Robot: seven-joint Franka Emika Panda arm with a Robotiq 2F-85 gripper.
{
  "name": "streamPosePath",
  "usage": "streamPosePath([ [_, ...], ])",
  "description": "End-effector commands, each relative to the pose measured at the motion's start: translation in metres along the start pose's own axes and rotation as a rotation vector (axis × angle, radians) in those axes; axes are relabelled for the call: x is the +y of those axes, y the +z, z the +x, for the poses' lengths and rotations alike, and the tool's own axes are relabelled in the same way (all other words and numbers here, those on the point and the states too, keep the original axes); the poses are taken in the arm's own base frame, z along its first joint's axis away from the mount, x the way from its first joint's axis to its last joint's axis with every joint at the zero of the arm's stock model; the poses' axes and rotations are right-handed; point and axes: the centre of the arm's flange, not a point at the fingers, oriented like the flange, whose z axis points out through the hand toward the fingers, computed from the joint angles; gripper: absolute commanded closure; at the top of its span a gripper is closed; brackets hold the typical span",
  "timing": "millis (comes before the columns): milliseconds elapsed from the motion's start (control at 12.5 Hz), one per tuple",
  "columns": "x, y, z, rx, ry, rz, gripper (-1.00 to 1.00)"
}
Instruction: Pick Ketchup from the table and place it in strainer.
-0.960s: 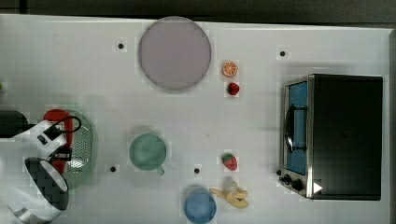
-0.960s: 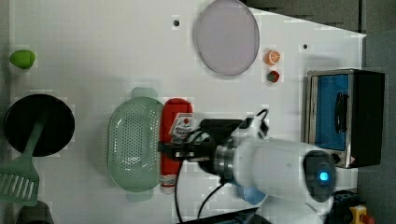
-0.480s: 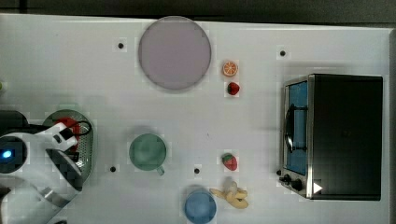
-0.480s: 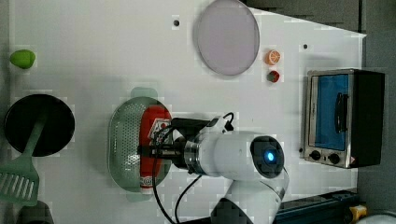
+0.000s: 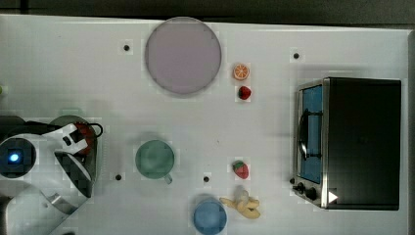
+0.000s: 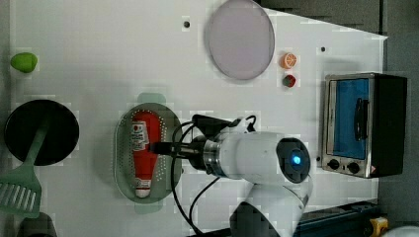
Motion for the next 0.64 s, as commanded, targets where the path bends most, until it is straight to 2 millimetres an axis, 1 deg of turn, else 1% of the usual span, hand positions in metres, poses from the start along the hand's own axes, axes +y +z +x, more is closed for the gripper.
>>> streamPosePath([
  [80,0.002,-0.084,0.024,0.125,0.092,-0.003,-1.0],
  [240,0.027,-0.129,0.04,0.135,0.152,-0.097,-1.0],
  [320,0.042,-0.154,0.05,0.138,0.2,-0.131,-1.0],
  [480,0.073,-0.208,0.074,0.136,0.325,-0.116,-1.0],
  [640,0.106,-0.26,0.093,0.135,0.419,-0.078,-1.0],
])
